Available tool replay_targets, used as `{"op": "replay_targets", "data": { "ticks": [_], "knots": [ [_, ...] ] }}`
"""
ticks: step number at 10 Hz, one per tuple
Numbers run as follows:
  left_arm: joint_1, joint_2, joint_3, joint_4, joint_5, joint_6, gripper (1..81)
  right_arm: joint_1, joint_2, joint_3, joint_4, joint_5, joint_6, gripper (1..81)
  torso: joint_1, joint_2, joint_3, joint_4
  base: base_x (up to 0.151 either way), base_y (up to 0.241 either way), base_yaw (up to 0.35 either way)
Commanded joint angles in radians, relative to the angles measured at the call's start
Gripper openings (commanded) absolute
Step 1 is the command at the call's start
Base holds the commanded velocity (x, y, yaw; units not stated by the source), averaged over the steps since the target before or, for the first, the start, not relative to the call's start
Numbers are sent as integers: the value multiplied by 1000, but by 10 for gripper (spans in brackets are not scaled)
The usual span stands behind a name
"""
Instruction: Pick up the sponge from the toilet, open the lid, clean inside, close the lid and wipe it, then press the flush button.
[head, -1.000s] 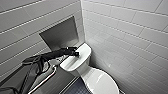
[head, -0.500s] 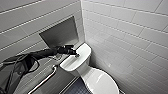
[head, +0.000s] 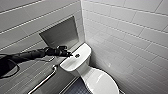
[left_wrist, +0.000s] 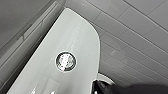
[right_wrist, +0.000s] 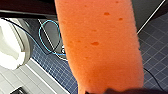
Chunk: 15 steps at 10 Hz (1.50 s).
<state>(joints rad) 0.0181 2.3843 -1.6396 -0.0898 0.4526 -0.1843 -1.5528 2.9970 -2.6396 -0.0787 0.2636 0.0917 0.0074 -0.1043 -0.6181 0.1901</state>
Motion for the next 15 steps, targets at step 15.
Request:
{"op": "replay_targets", "data": {
  "ticks": [15],
  "knots": [
    [932, -186, 228, 372, -255, 0, 10, 33, 21, 4, -16, -98, -4, 10, 0, 0, 0, 0, 0, 0, 0]
  ]
}}
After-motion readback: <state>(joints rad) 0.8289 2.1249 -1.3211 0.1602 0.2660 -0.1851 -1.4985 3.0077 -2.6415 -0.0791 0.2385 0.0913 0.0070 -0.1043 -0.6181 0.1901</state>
